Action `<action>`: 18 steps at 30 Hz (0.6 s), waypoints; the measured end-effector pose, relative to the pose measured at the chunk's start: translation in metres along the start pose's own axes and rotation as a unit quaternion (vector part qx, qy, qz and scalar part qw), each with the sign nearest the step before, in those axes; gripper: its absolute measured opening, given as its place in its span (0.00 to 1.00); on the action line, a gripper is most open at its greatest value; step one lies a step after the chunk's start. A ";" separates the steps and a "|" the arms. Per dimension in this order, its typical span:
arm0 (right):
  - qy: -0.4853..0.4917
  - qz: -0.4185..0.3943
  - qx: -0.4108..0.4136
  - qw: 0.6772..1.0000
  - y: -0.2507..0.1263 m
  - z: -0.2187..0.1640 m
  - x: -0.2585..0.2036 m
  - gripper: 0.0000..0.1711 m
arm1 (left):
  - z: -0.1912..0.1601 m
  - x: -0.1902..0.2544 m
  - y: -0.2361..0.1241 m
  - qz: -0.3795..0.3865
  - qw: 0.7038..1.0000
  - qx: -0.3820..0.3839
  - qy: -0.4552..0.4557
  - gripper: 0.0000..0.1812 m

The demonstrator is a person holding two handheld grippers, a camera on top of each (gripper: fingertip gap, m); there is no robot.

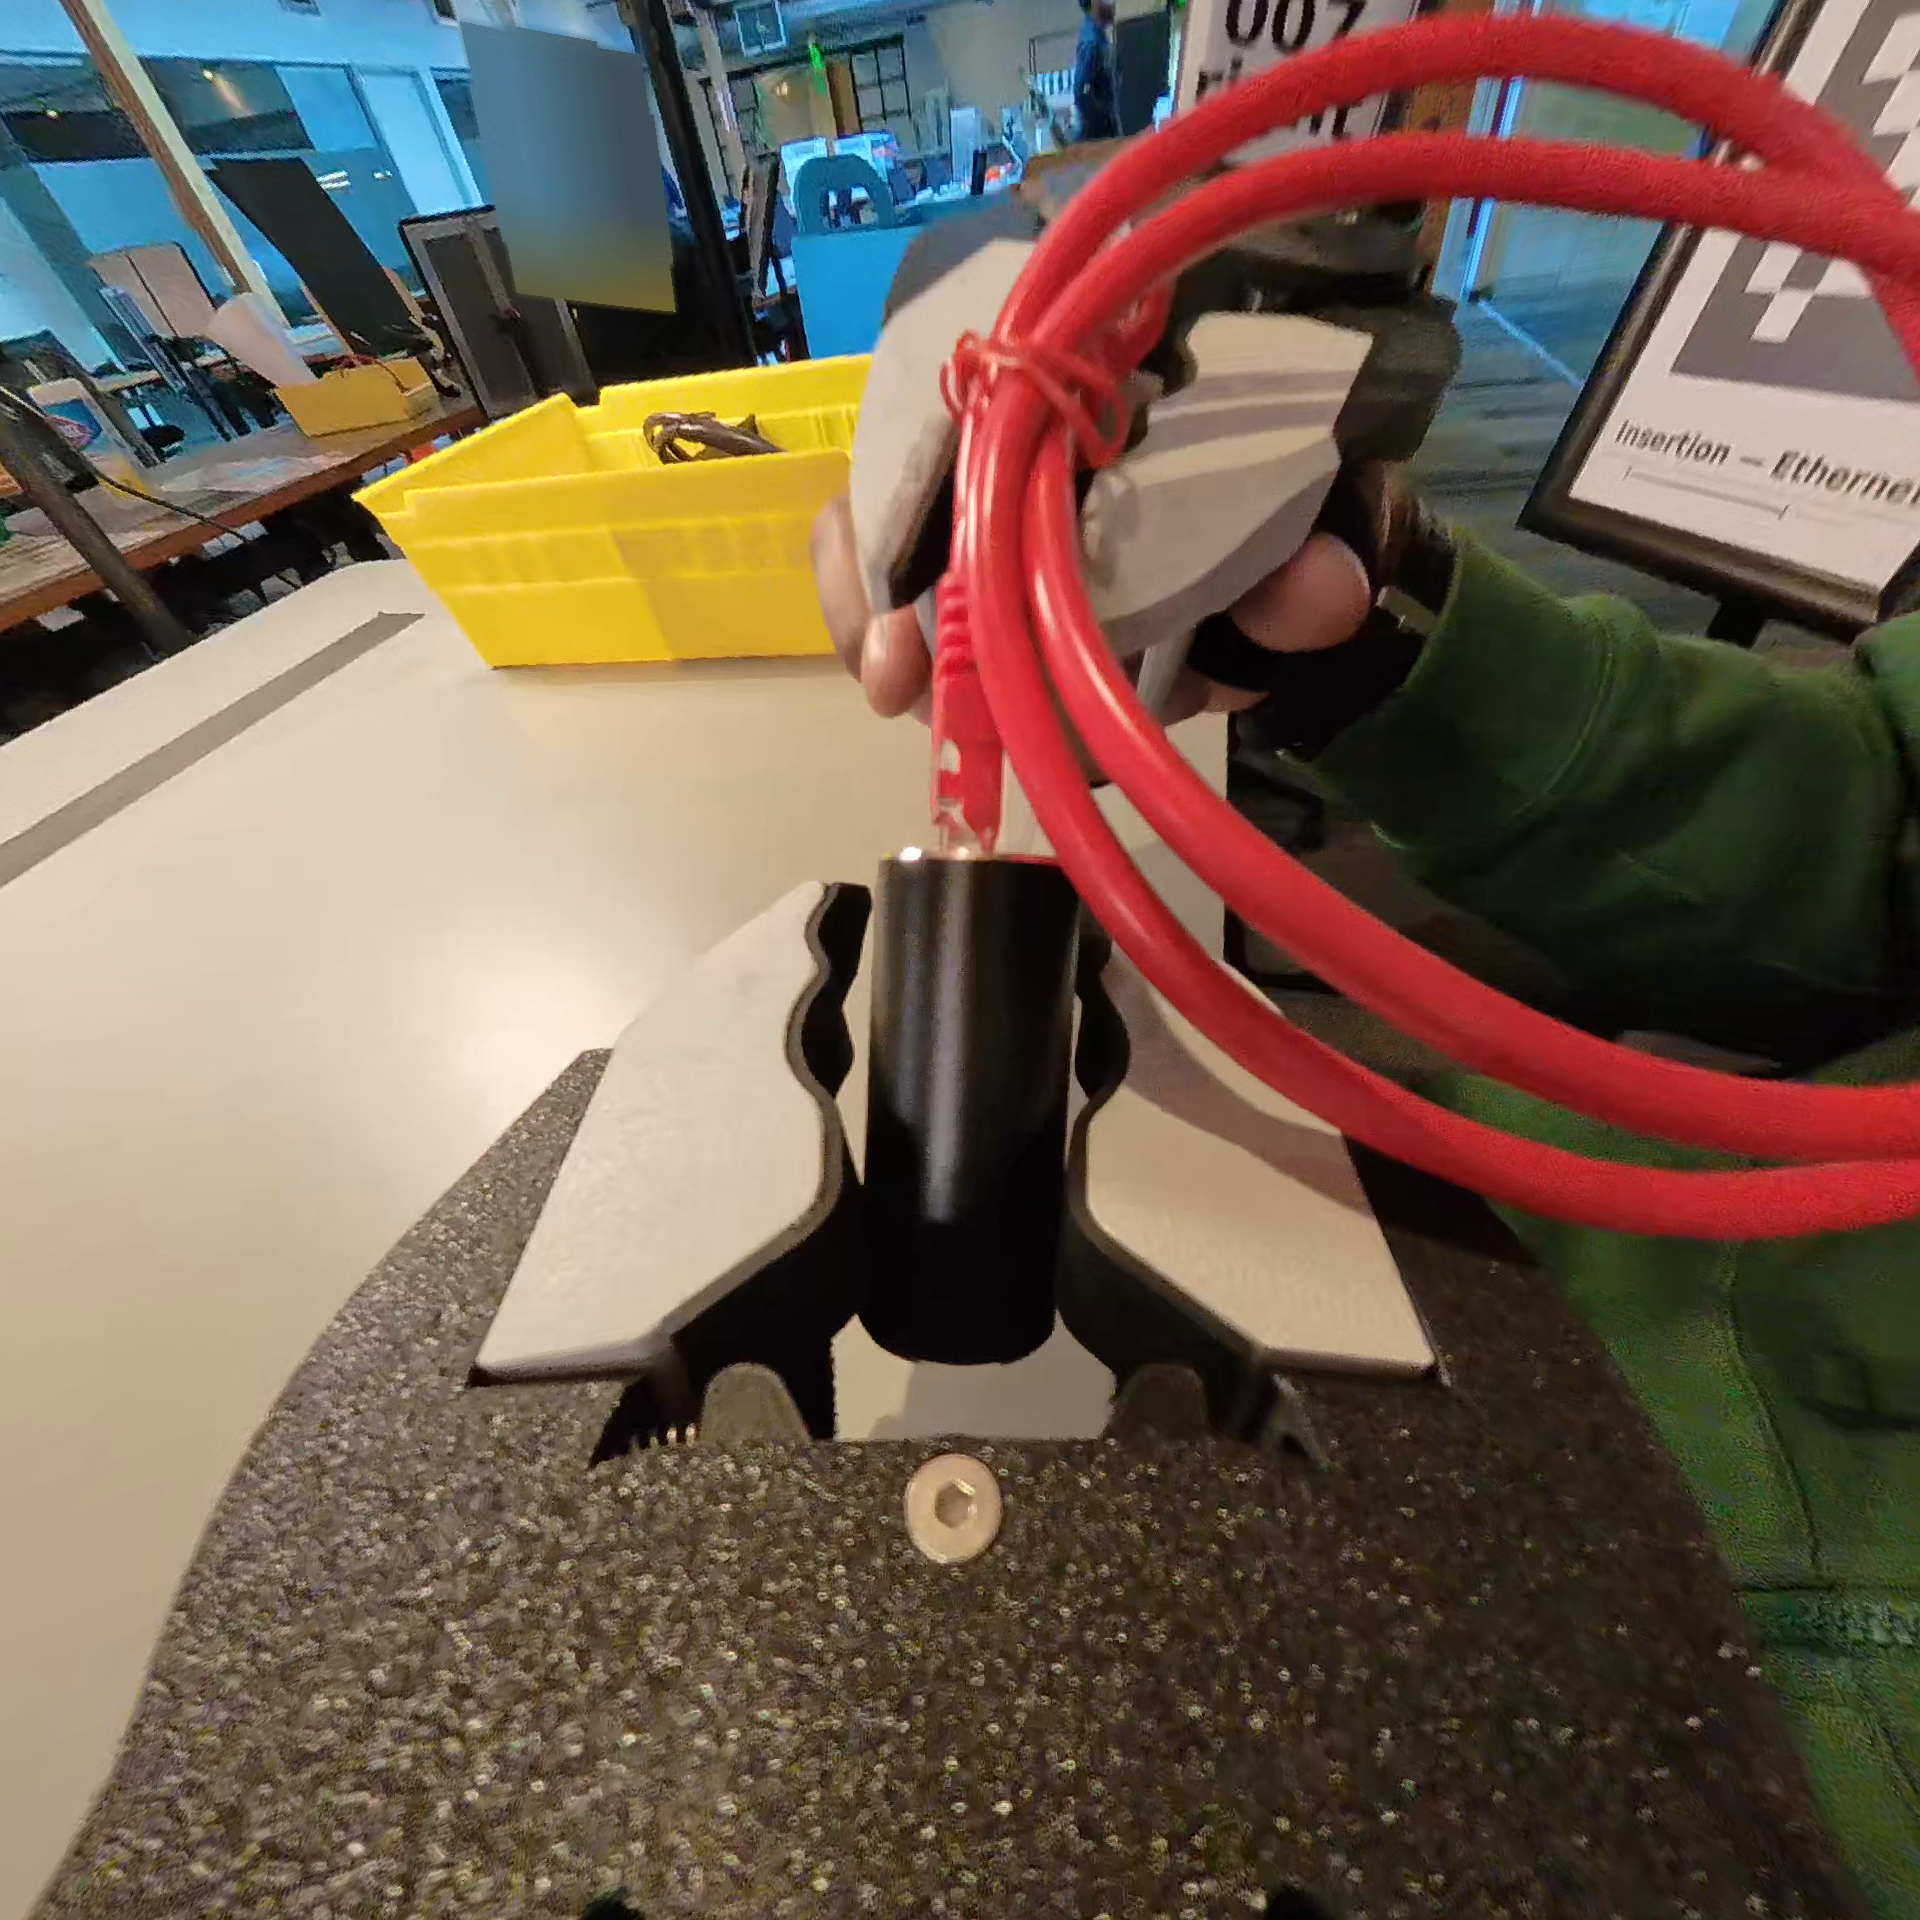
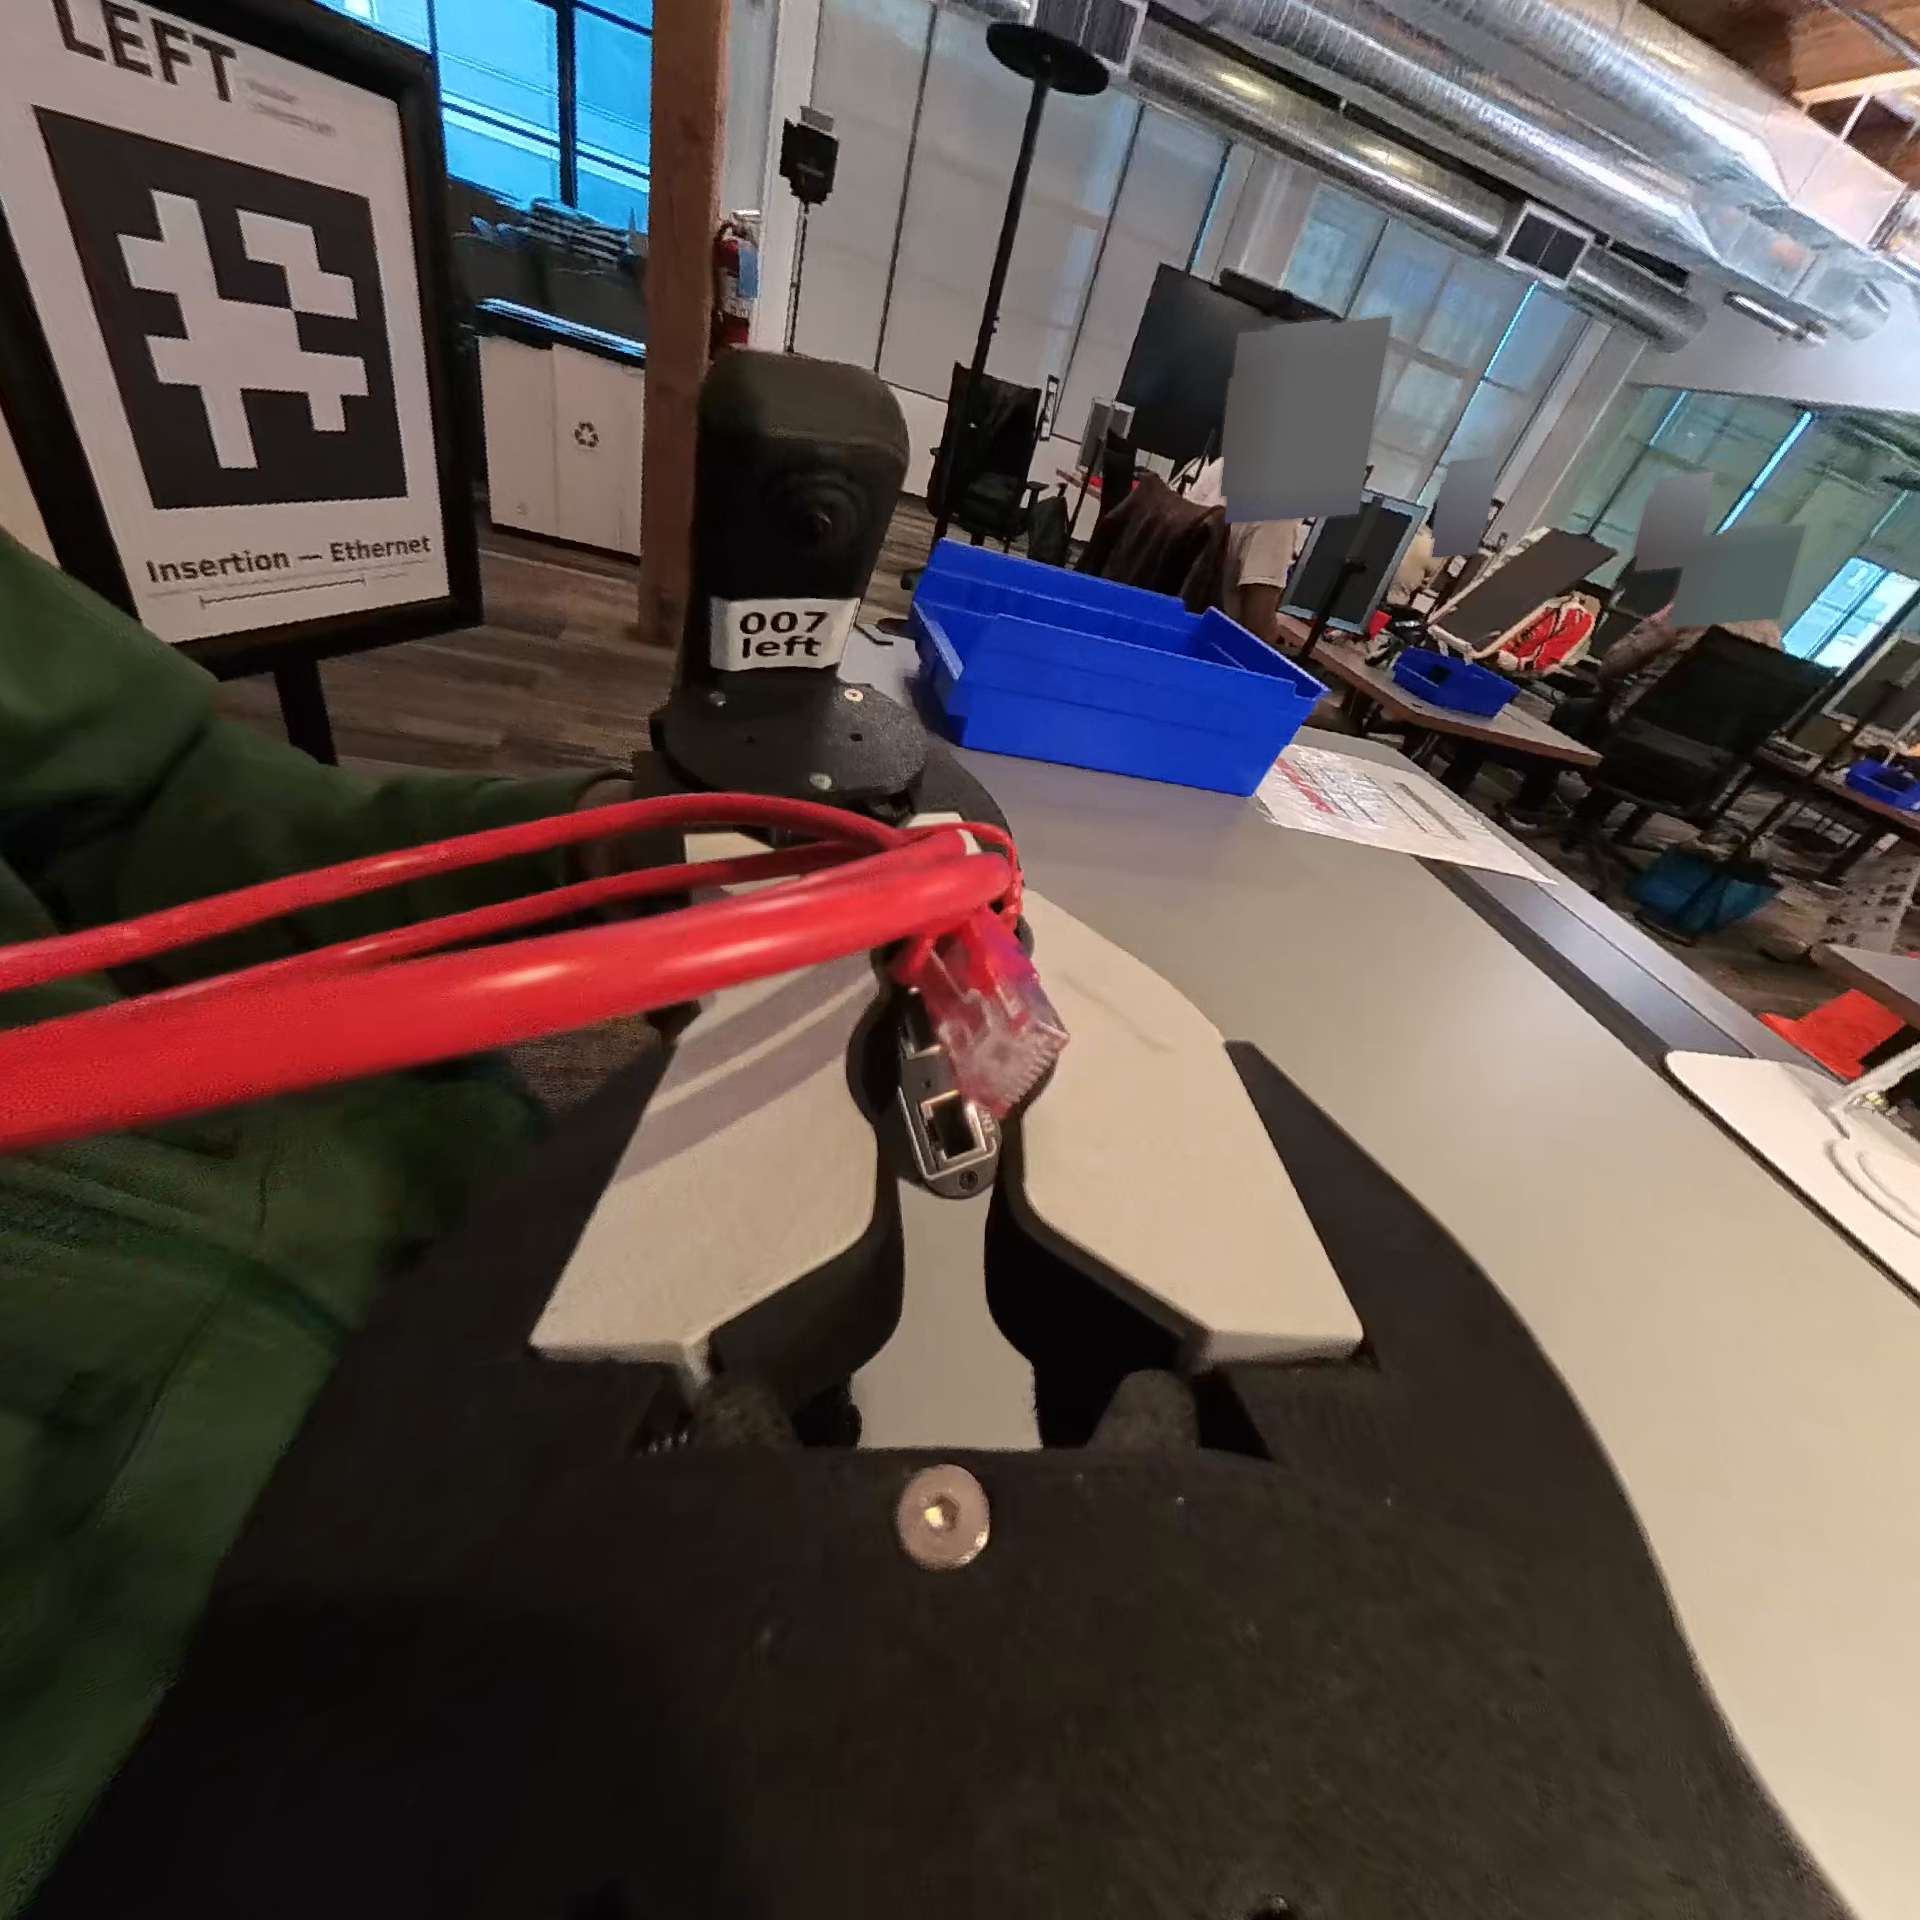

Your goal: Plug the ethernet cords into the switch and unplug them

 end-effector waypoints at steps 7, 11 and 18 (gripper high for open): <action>-0.063 -0.013 -0.005 0.998 0.002 0.005 -0.007 0.08 | -0.005 -0.002 0.002 0.067 0.993 -0.043 0.086 0.23; -0.129 -0.047 -0.025 0.990 0.001 0.002 -0.007 0.09 | -0.001 -0.008 -0.008 0.168 0.964 -0.035 0.202 0.23; -0.233 -0.172 -0.195 0.937 -0.009 -0.037 0.024 0.07 | 0.000 -0.027 -0.033 0.289 0.917 -0.043 0.271 0.23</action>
Point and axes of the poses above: each gripper's, where its closed fingertips meet, y out along the fingers, z out of its top, x = y × z across the jaws, the point moved 7 cm from there along -y, back along the fingers, and after that the axes turned 4 degrees about -z, right-handed, at the moved point
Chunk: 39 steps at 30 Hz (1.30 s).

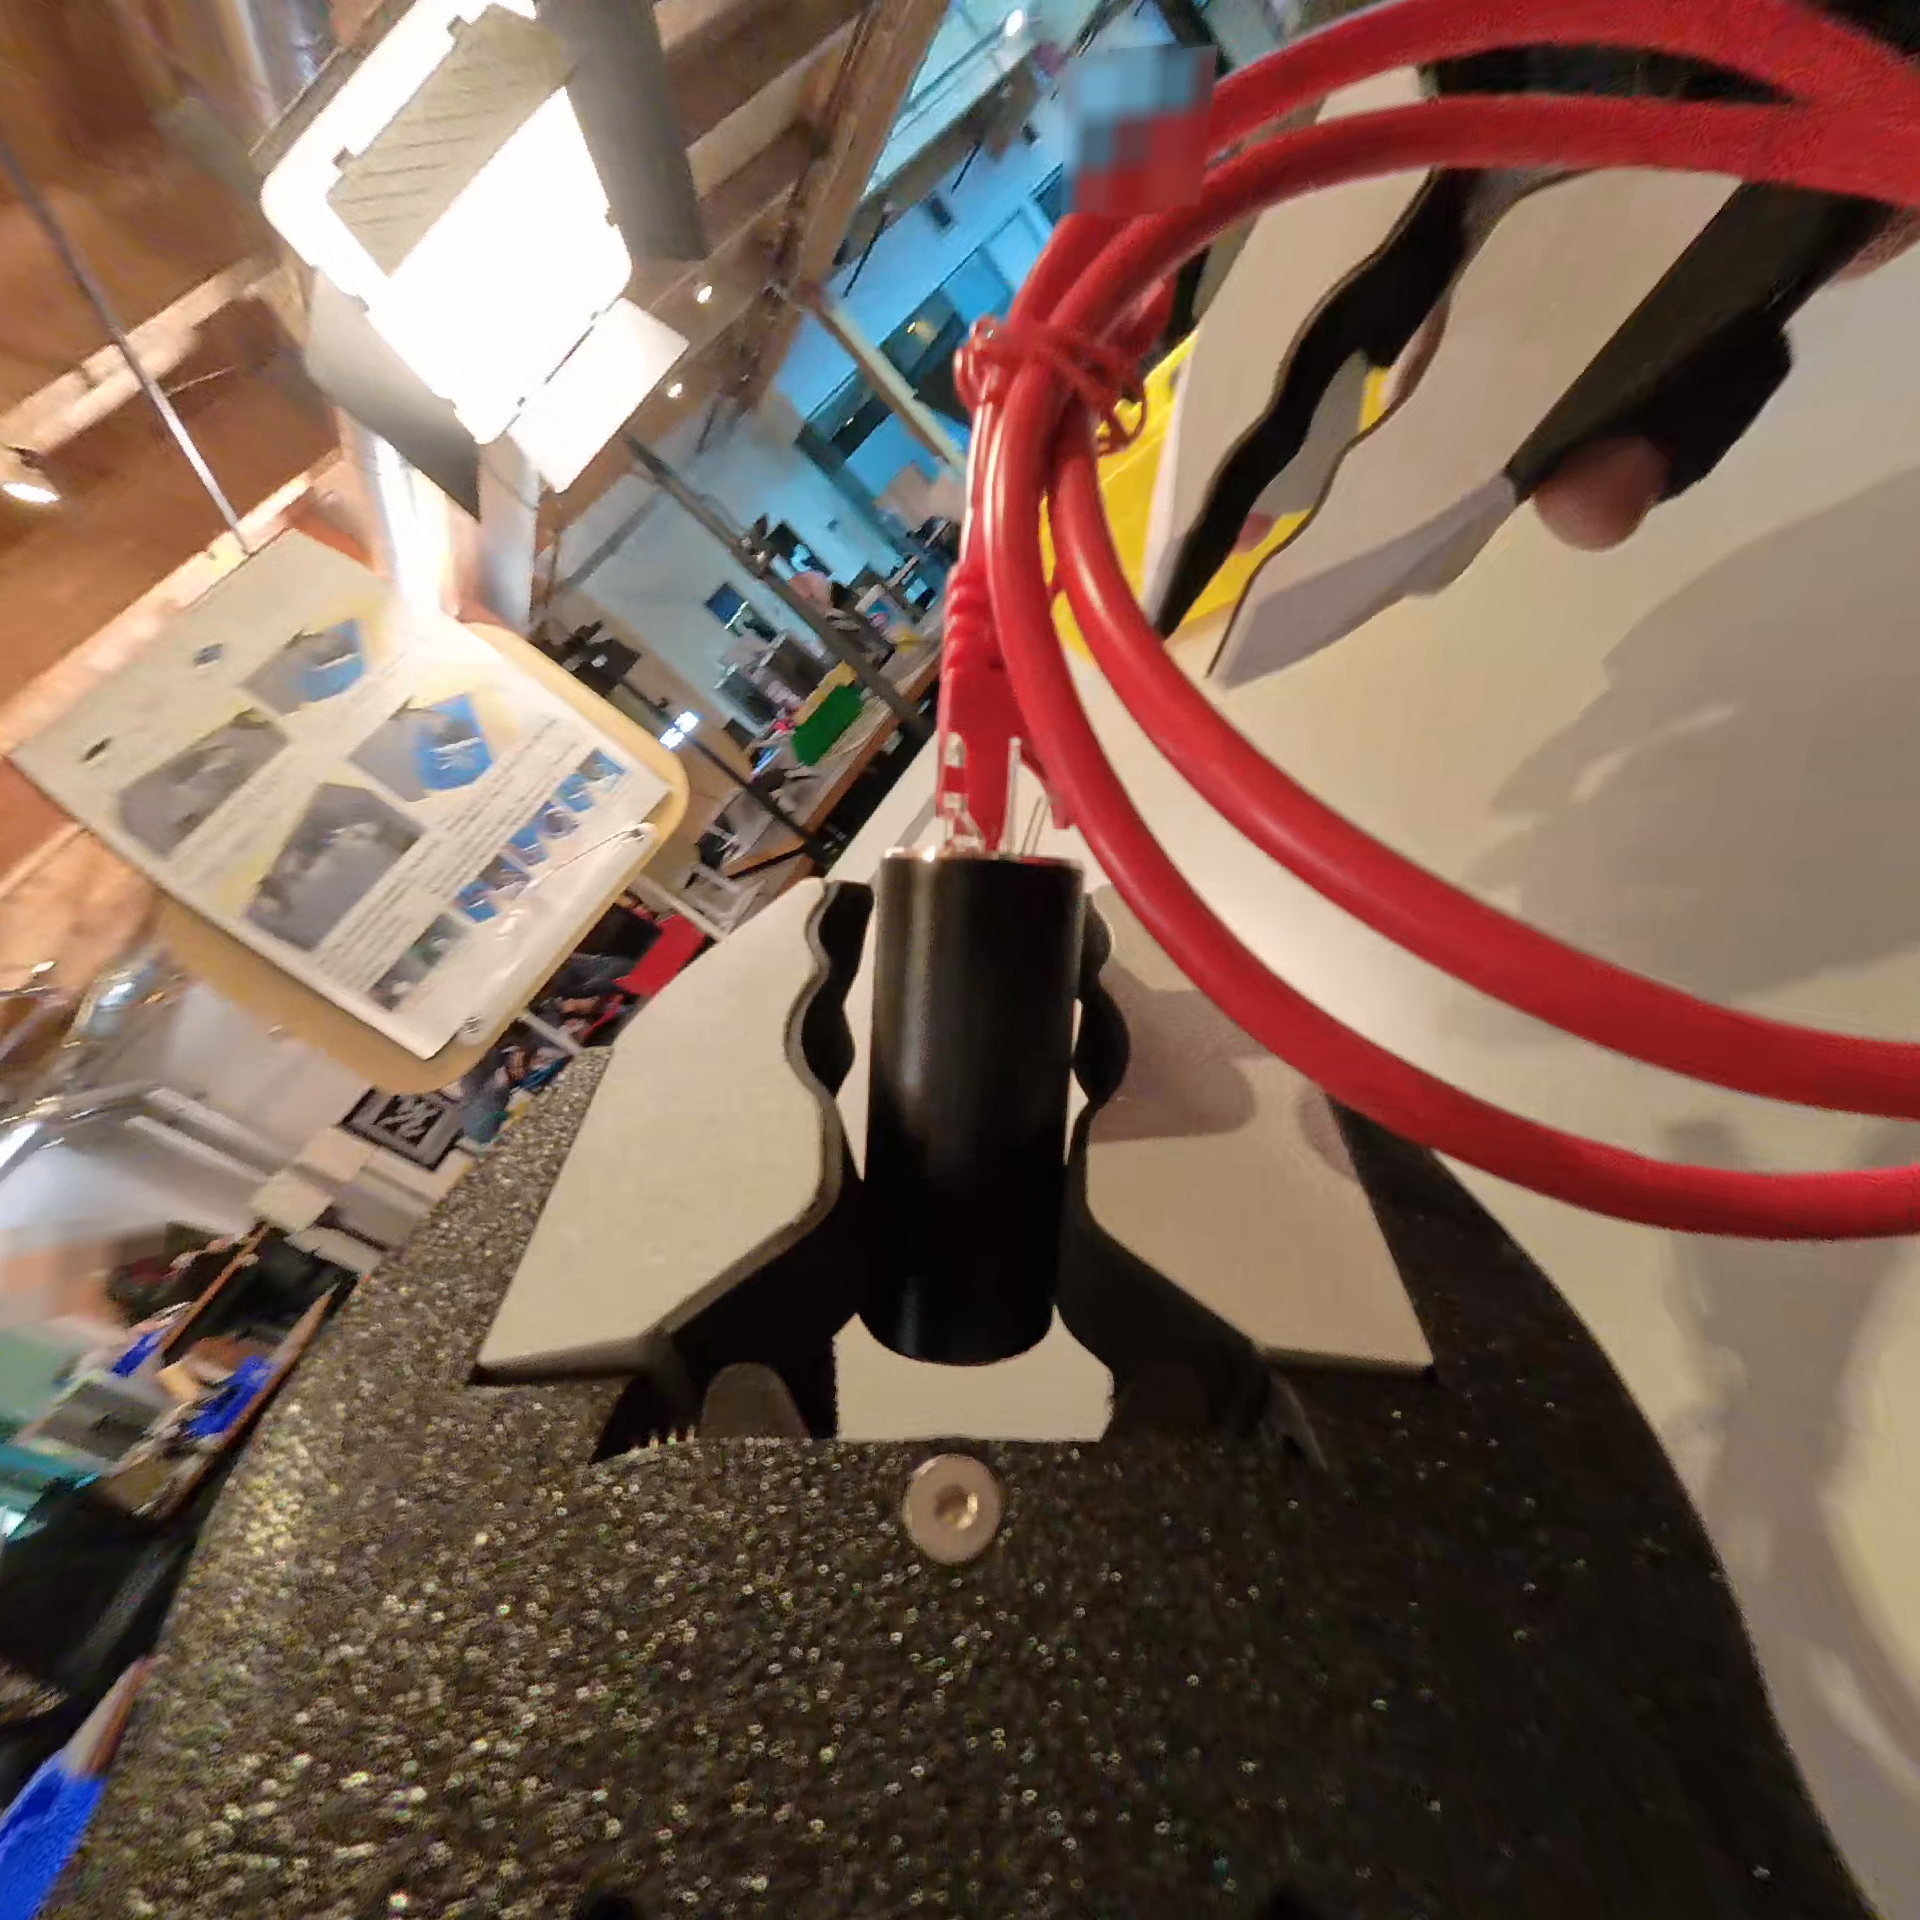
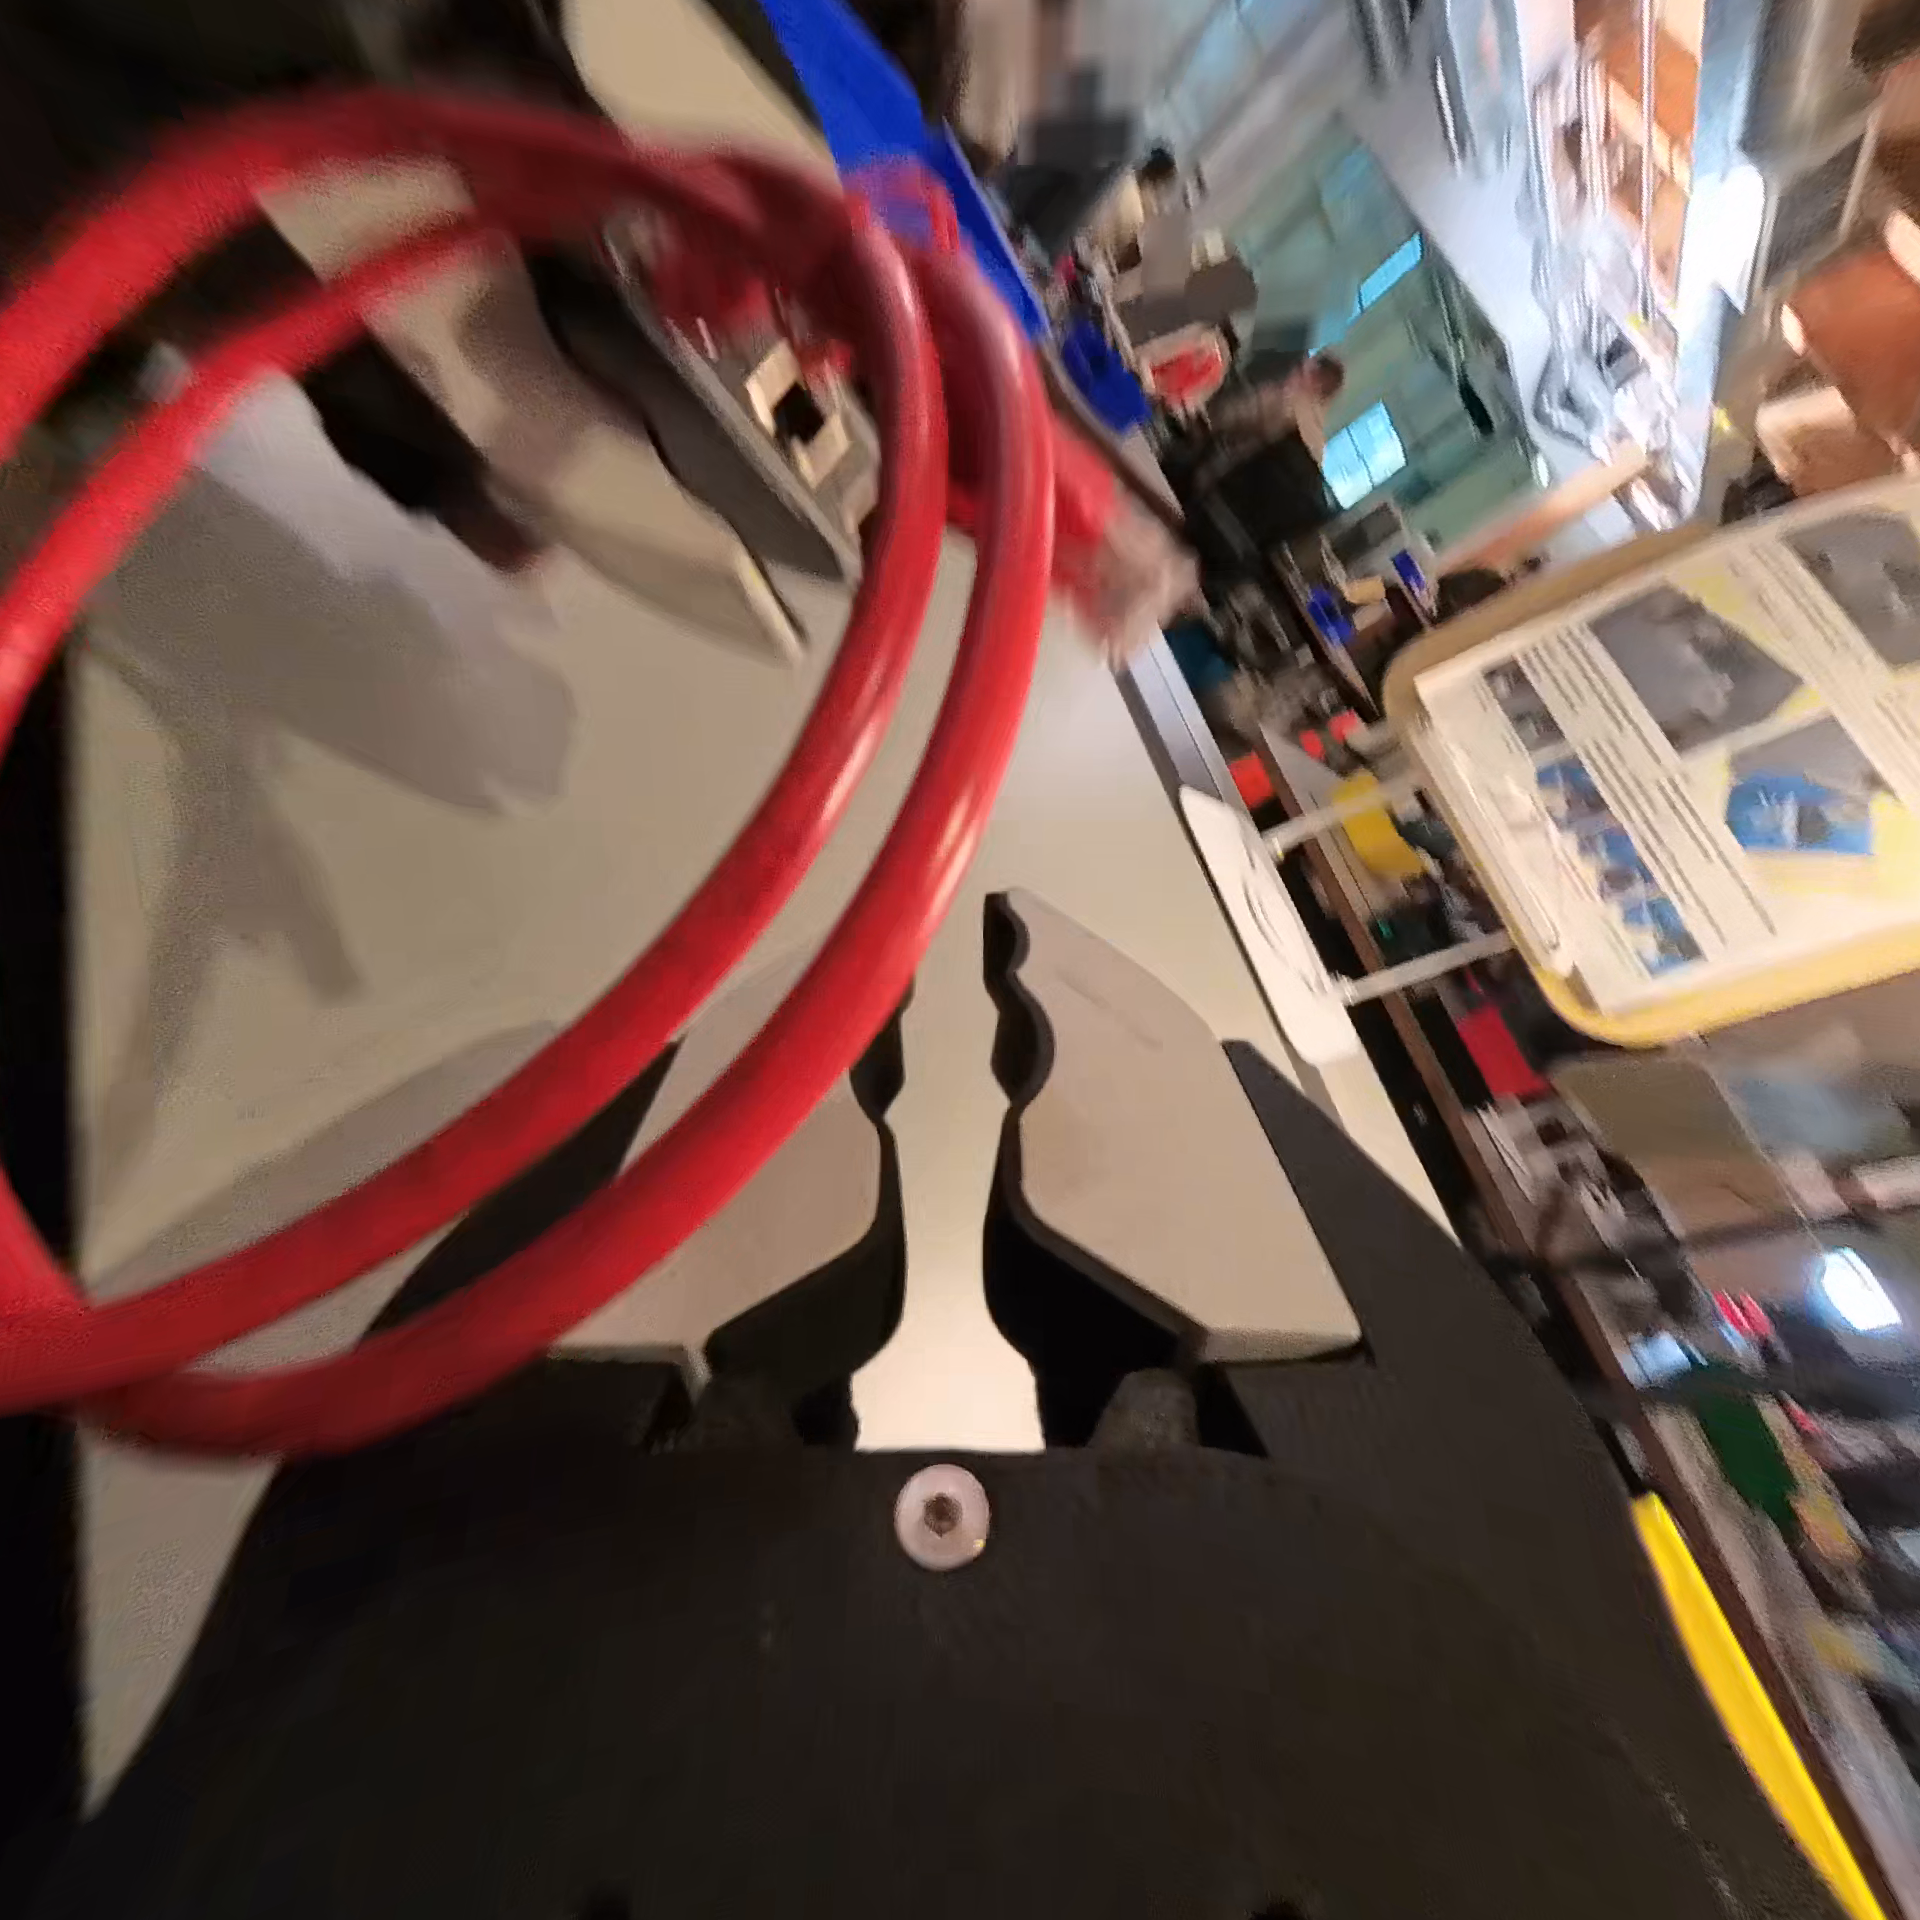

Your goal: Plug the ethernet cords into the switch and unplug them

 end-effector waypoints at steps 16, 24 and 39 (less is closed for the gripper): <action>-0.017 -0.041 0.092 0.995 -0.020 0.072 -0.008 0.11 | -0.026 -0.011 0.005 0.134 0.982 -0.105 0.081 0.22; -0.005 0.023 0.041 0.999 0.040 0.076 -0.060 0.08 | -0.024 -0.010 0.002 0.118 0.989 -0.074 0.057 0.22; 0.046 -0.011 0.035 0.998 0.058 0.034 -0.050 0.05 | -0.027 -0.010 0.003 0.081 0.995 -0.057 0.006 0.22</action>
Point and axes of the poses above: each gripper's, where its closed fingertips meet, y out along the fingers, z out of its top, x = y × z across the jaws, the point moved 7 cm from there along -y, back along the fingers, and after that the axes turned 4 degrees about -z, right-handed, at the moved point
